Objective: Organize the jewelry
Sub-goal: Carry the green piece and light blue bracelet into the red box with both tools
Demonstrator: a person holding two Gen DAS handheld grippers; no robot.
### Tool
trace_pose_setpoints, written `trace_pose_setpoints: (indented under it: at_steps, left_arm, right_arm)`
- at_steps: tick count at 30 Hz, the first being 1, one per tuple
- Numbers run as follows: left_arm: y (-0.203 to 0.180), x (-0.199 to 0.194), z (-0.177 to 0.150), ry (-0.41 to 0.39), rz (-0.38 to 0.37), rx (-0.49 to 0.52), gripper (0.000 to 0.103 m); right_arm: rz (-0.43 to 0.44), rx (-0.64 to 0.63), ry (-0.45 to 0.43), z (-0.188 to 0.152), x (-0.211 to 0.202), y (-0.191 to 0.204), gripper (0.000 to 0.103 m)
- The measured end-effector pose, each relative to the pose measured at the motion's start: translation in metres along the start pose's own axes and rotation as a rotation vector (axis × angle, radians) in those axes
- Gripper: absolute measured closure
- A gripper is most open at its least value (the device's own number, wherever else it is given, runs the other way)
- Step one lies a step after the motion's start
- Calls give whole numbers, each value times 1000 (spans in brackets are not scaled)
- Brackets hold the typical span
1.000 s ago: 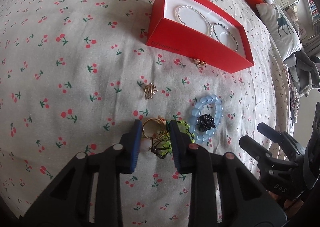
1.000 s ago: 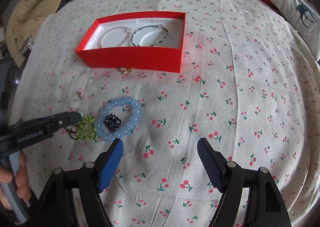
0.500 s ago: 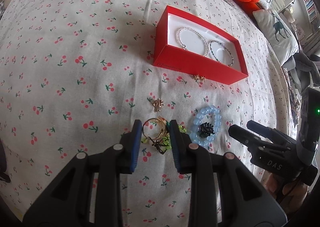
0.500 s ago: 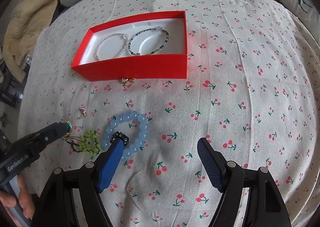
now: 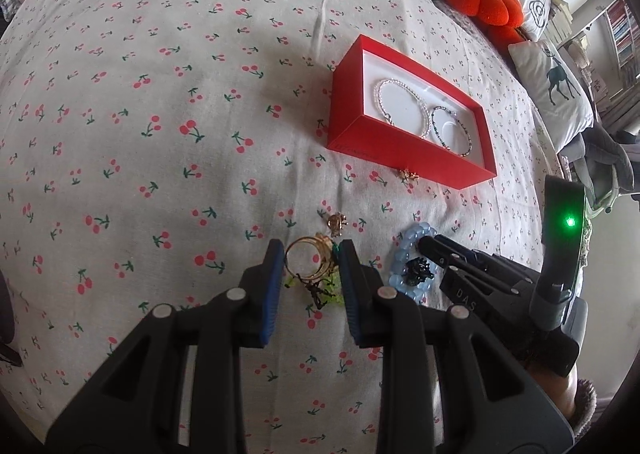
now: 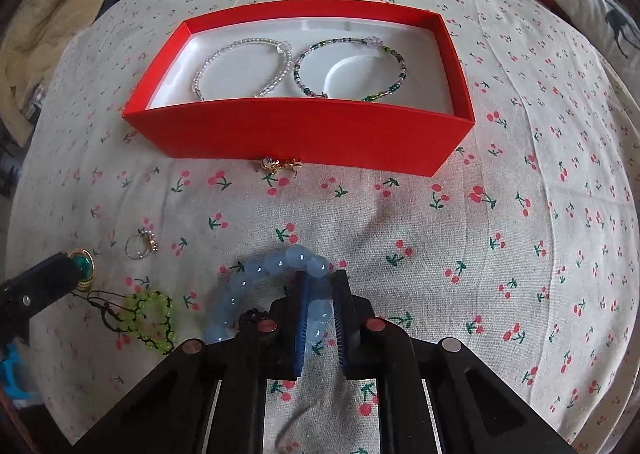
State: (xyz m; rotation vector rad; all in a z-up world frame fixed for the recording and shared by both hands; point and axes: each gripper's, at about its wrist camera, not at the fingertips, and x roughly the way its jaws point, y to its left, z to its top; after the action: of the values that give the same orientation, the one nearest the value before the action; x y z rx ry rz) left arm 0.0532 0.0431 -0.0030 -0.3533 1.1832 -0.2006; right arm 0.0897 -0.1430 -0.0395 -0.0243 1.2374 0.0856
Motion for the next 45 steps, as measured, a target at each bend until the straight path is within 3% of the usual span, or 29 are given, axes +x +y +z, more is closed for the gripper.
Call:
trace_pose_setpoints:
  at_steps: [10, 13, 16, 19, 22, 28, 31, 35, 39, 41, 45]
  left_arm:
    - [-14, -34, 4, -122, -138, 51, 73]
    - [-23, -47, 3, -179, -222, 93, 73]
    - [-32, -55, 1, -199, -251, 157, 73]
    - [-33, -37, -1, -100, -177, 170, 73]
    - [-22, -20, -3, -26, -159, 104, 73]
    - [-17, -11, -6, 34, -115, 99, 55]
    - [-9, 4, -9, 92, -68, 69, 55]
    - [-3, 21, -12, 109, -4, 56, 55]
    - [2, 33, -14, 121, 8, 12, 69]
    - [2, 35, -14, 117, 2, 6, 96]
    - [-1, 24, -11, 66, -26, -9, 97]
  right_arm:
    - [113, 29, -72, -4, -38, -3, 91]
    - [138, 39, -93, -5, -54, -7, 91]
    - [144, 40, -103, -9, -63, -12, 91]
    - [146, 51, -100, -9, -64, -15, 91]
    - [144, 62, -96, -10, -61, -18, 91]
    - [146, 78, -106, -7, -63, -24, 91]
    - [146, 80, -100, -7, -62, -25, 91]
    - [144, 77, -94, -7, -59, -23, 91]
    - [142, 75, -91, -8, -58, -21, 91]
    - [141, 76, -89, -8, -57, -22, 91]
    - [151, 82, -99, -7, -62, -25, 91]
